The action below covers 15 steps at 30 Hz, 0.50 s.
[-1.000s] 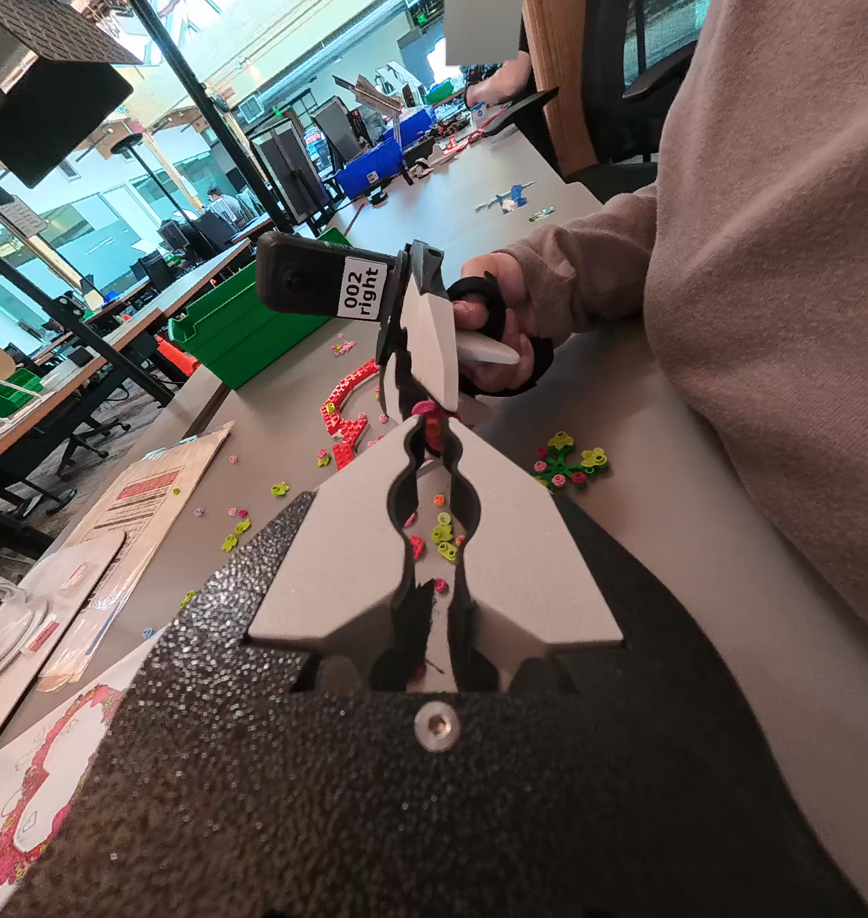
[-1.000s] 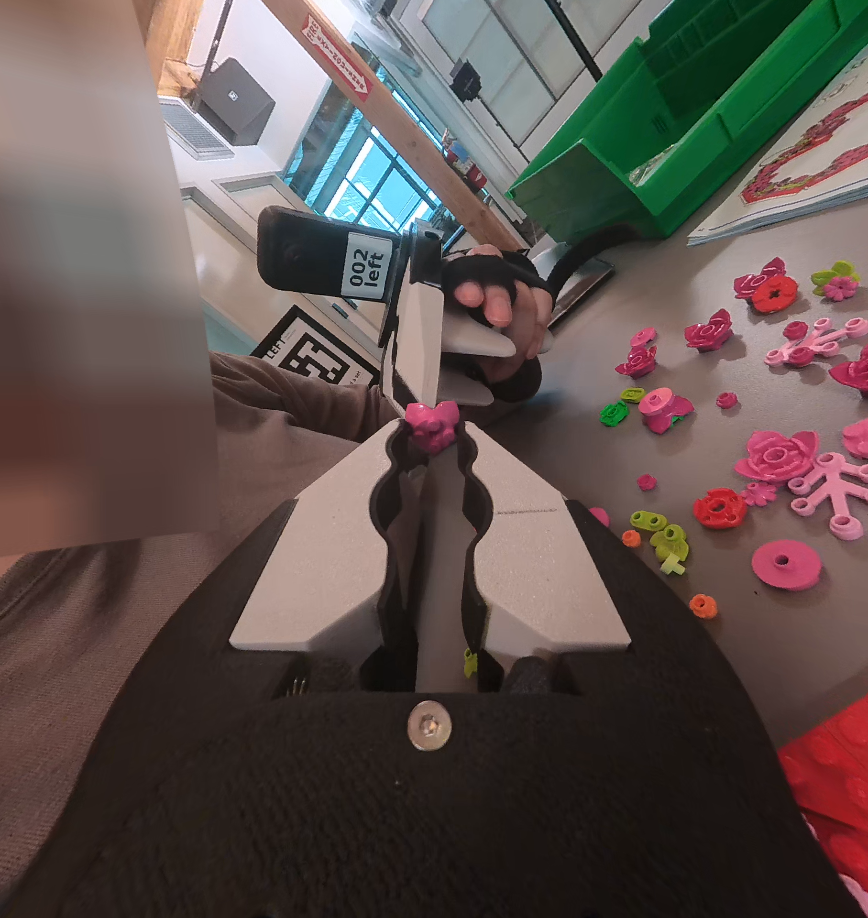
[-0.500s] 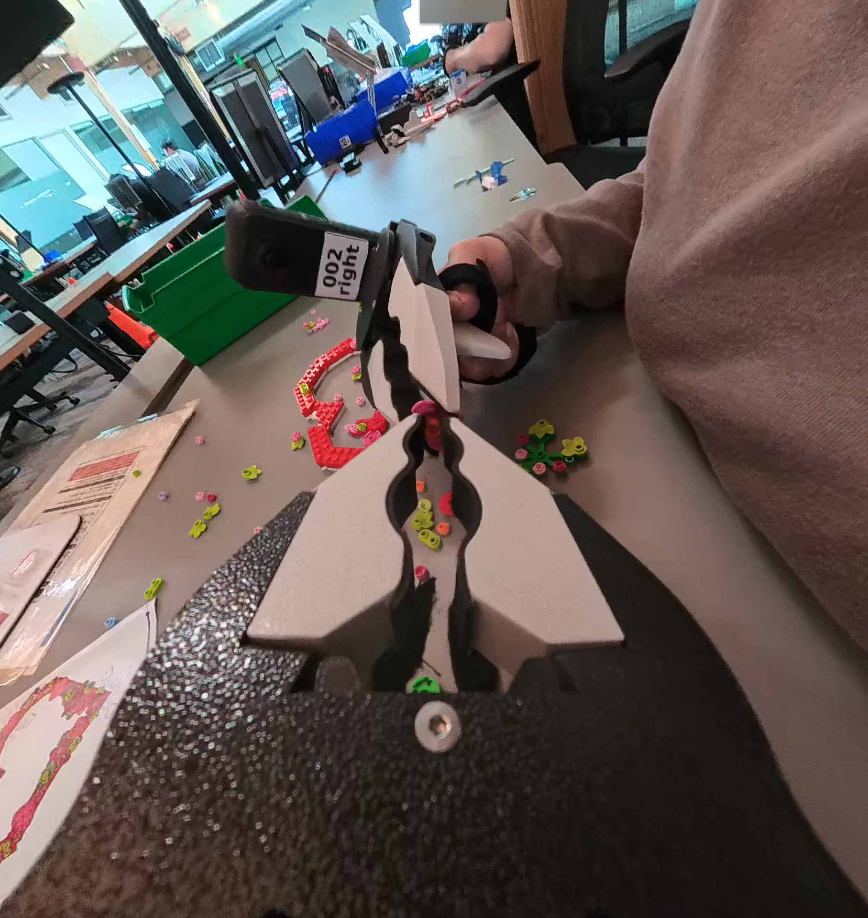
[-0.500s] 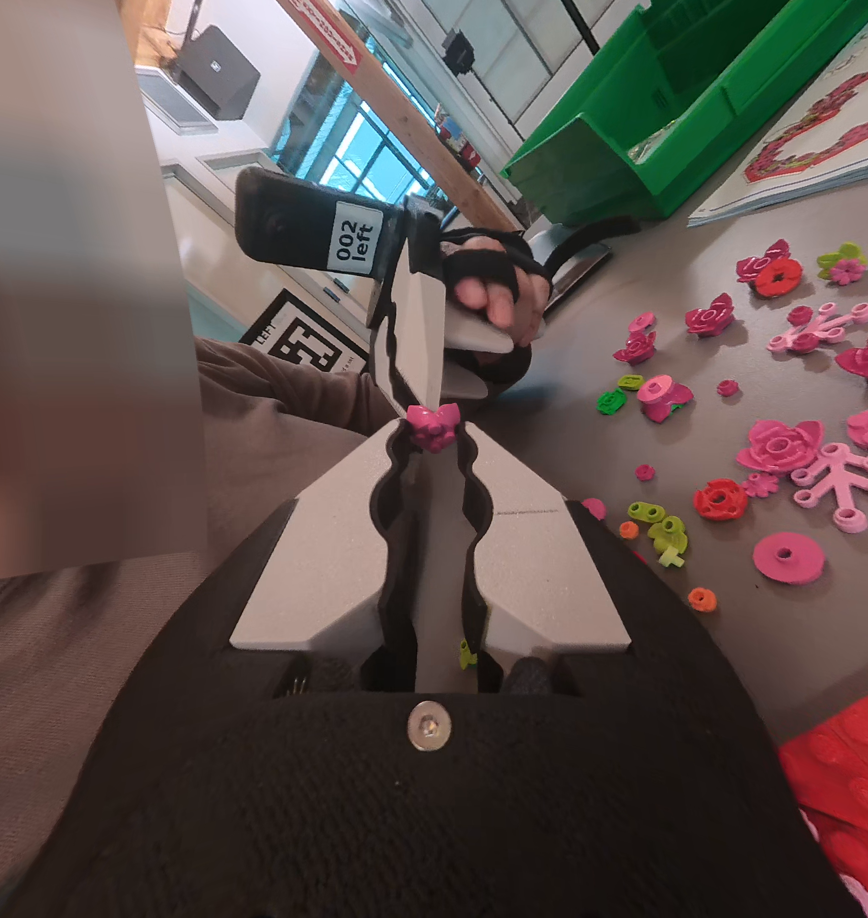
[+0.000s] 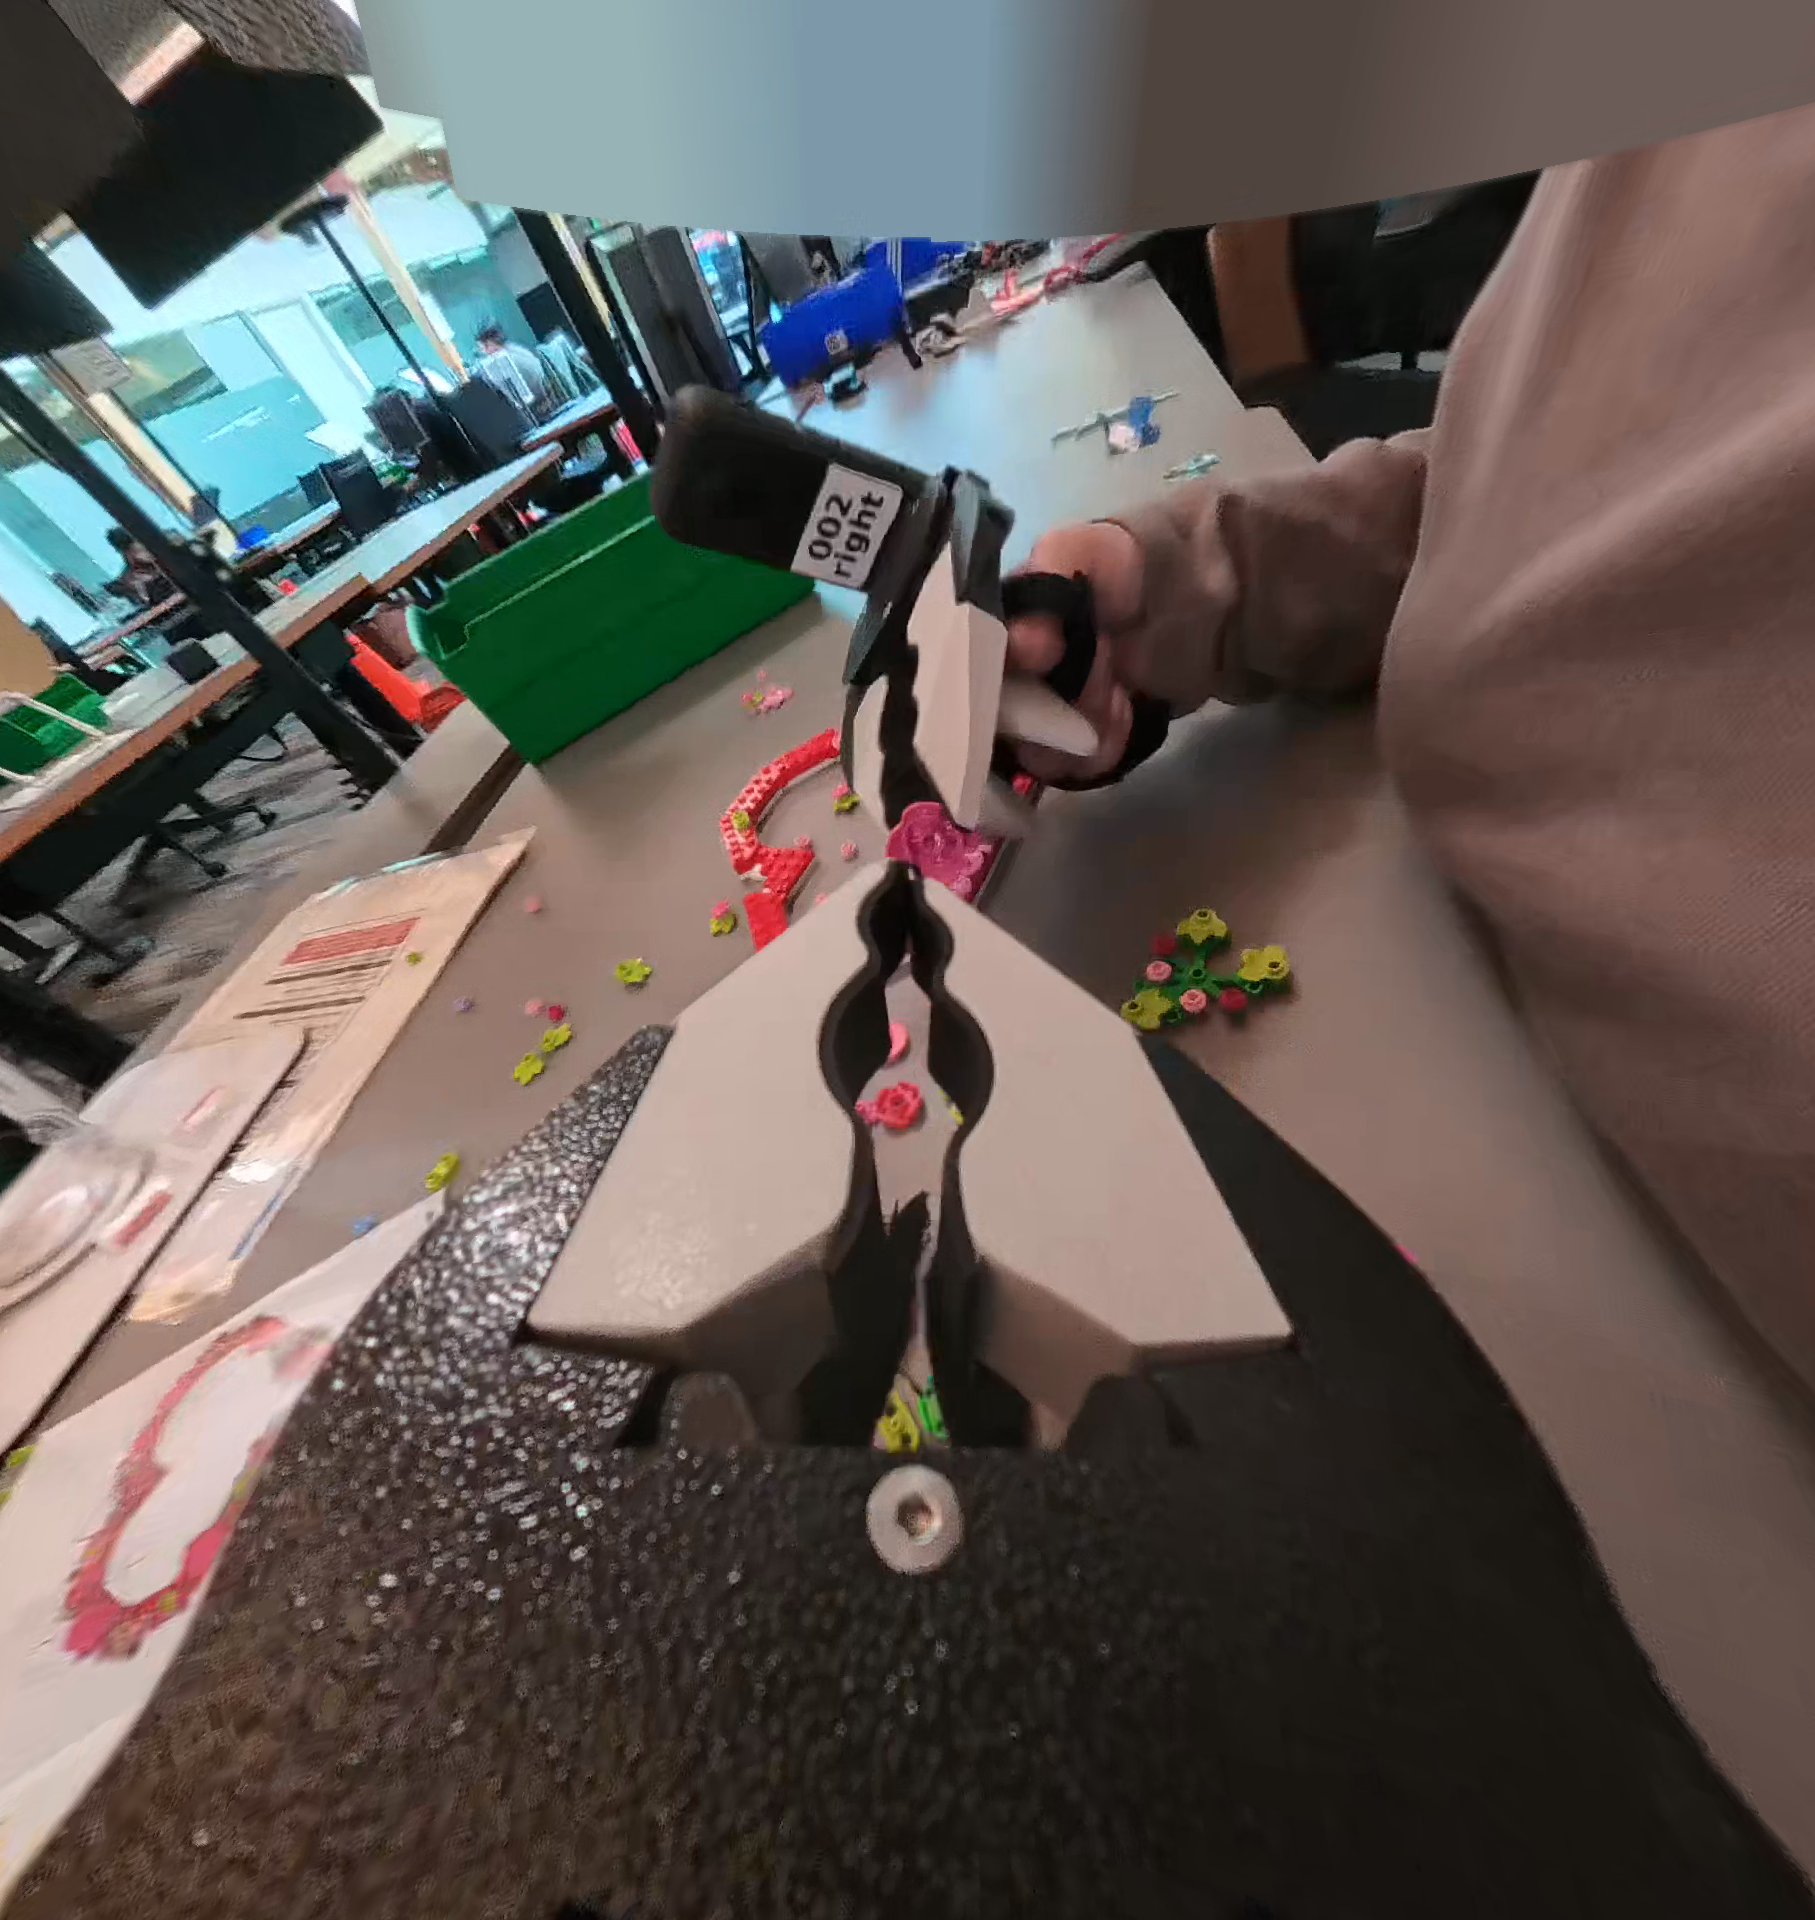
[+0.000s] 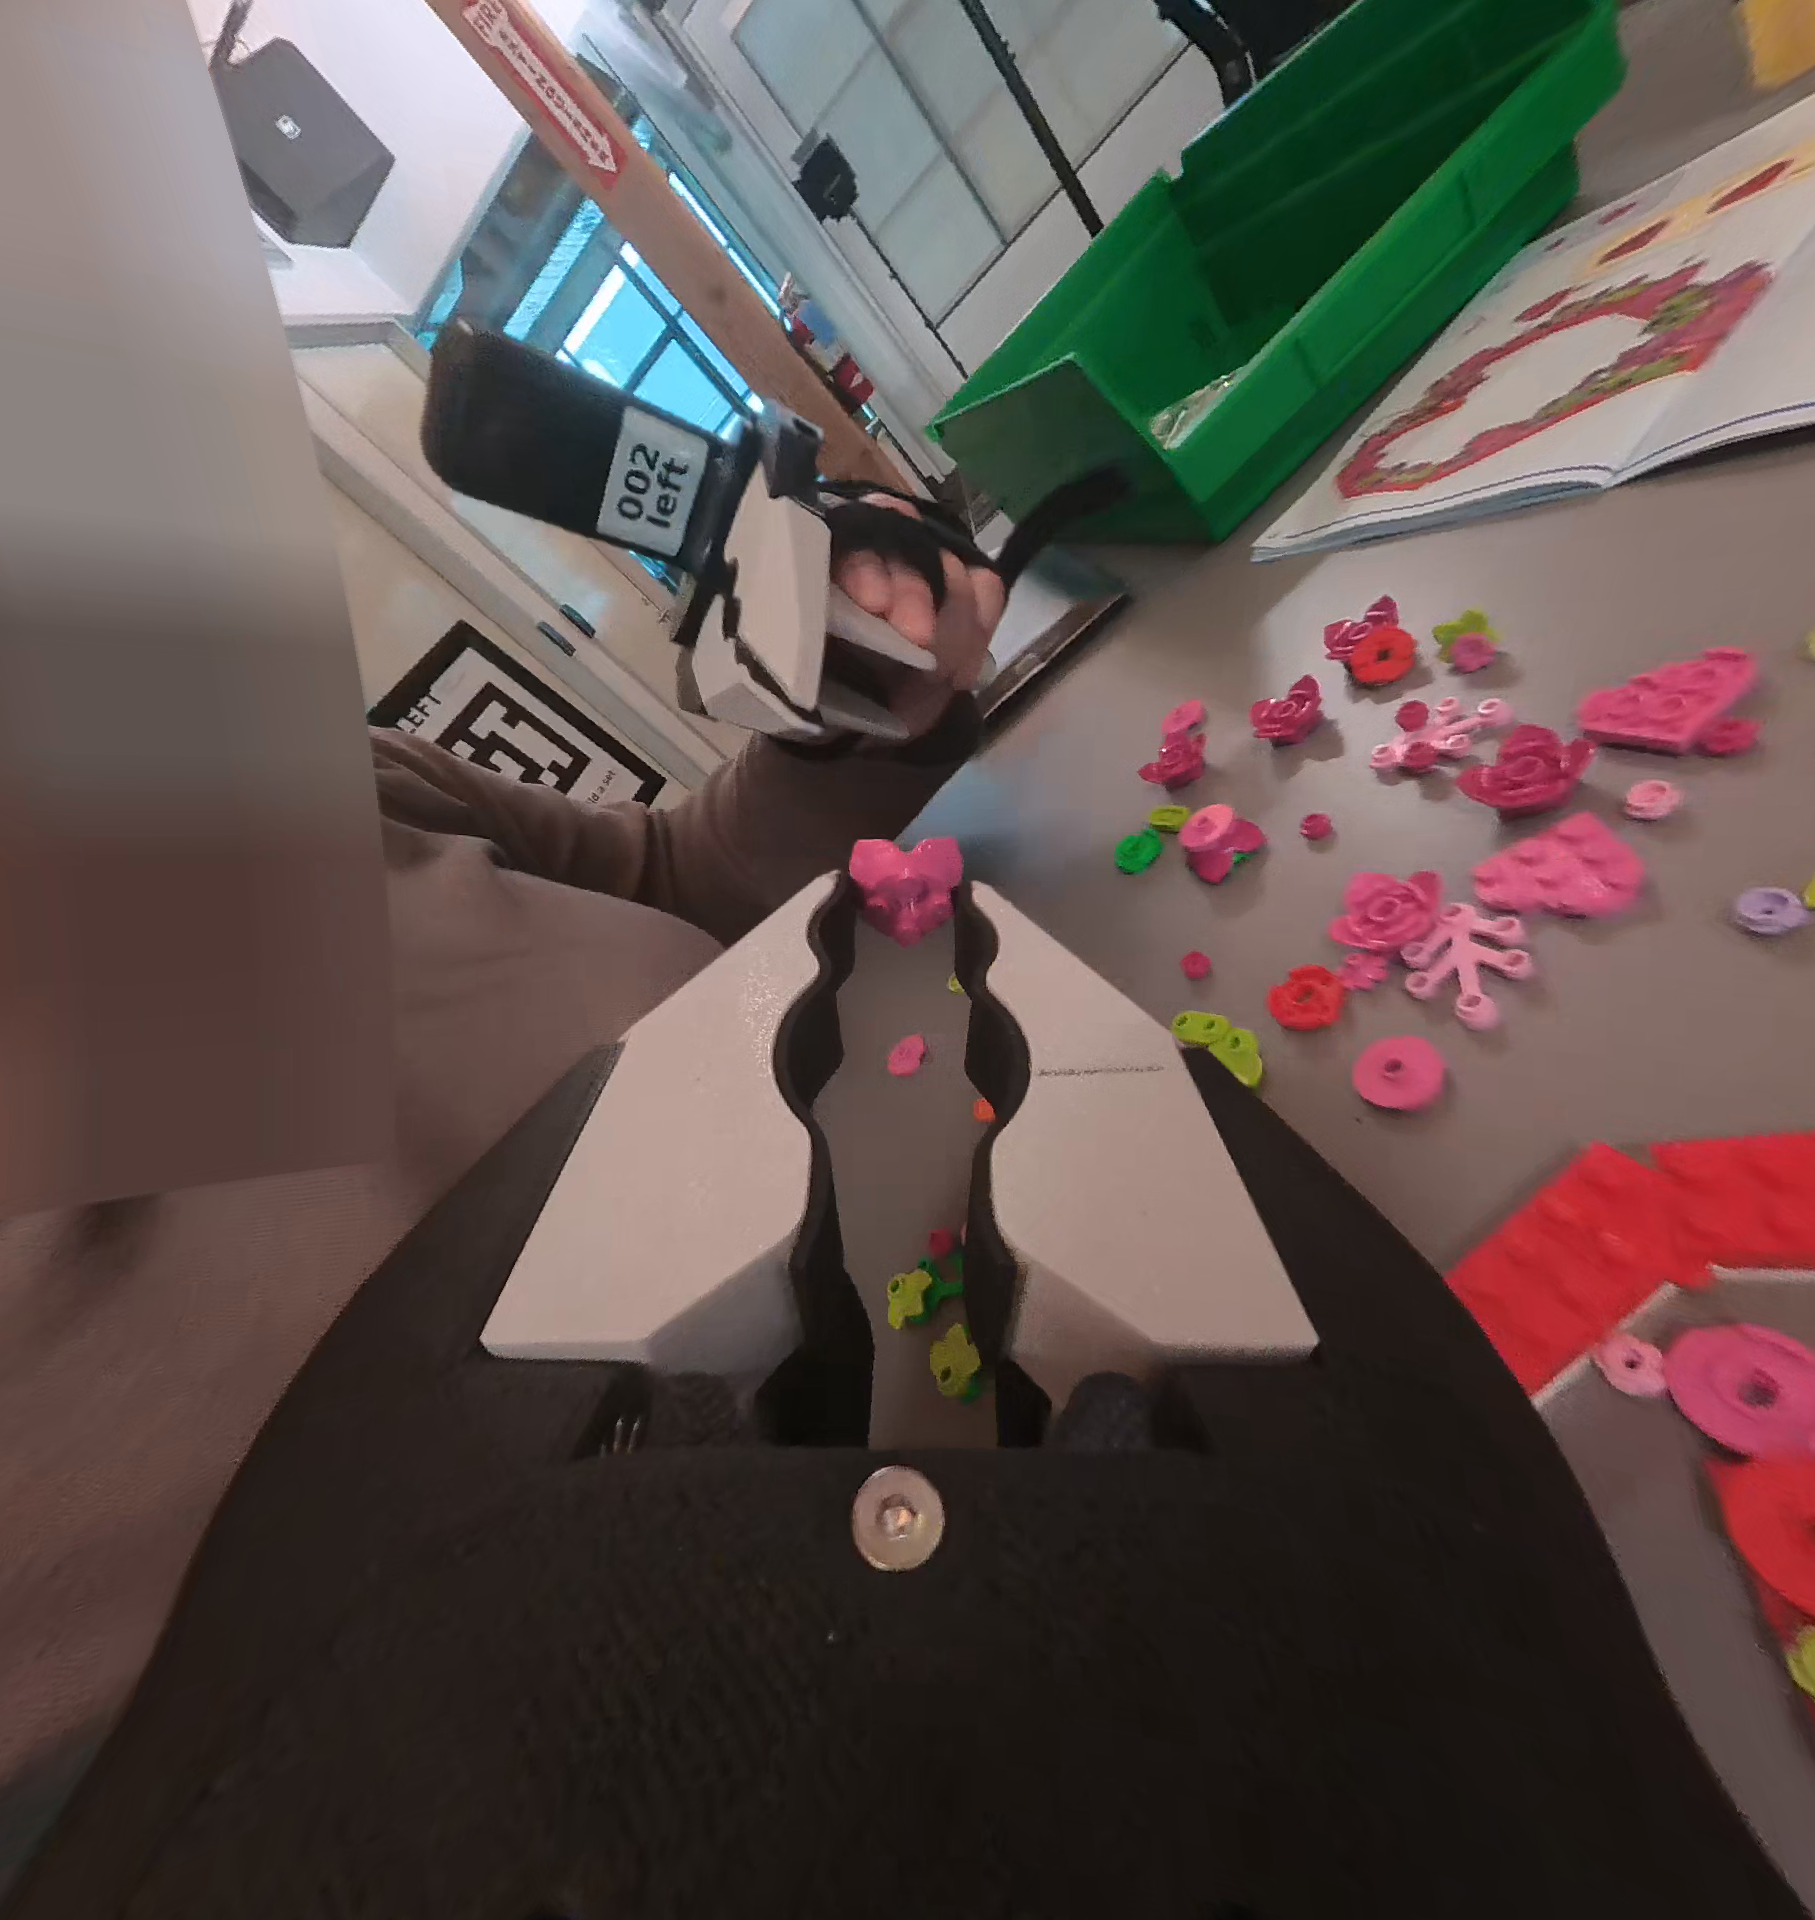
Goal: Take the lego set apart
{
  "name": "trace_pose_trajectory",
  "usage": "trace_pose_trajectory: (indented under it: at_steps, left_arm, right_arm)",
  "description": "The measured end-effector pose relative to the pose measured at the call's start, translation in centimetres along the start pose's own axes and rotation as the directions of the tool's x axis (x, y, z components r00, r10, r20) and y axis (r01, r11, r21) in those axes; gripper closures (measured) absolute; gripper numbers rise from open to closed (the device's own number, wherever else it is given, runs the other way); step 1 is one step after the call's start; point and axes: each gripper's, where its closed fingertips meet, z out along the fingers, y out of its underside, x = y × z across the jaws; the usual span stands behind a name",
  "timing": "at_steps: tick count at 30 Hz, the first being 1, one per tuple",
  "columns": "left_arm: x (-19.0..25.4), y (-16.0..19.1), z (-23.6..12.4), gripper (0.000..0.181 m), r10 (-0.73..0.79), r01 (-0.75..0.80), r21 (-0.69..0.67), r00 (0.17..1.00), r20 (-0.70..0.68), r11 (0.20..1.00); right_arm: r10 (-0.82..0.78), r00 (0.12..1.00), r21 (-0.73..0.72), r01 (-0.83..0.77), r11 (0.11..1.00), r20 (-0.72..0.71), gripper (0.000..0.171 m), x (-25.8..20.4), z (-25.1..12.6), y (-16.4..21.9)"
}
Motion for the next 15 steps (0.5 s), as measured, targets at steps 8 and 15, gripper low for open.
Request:
trace_pose_trajectory:
  at_steps: [8,15]
  left_arm:
    - [1.6,3.2,1.9,0.181,-0.048,0.036,-0.123,0.994,-0.099,0.992]
    - [1.1,3.8,2.1,0.181,-0.100,0.089,-0.119,0.991,-0.091,0.989]
  right_arm:
    - [-0.087,0.990,-0.046,0.083,0.996,-0.112,0.153,1.1,0.8,0.5]
    - [-0.146,0.973,-0.075,0.135,0.988,-0.178,0.153,1.8,1.5,0.8]
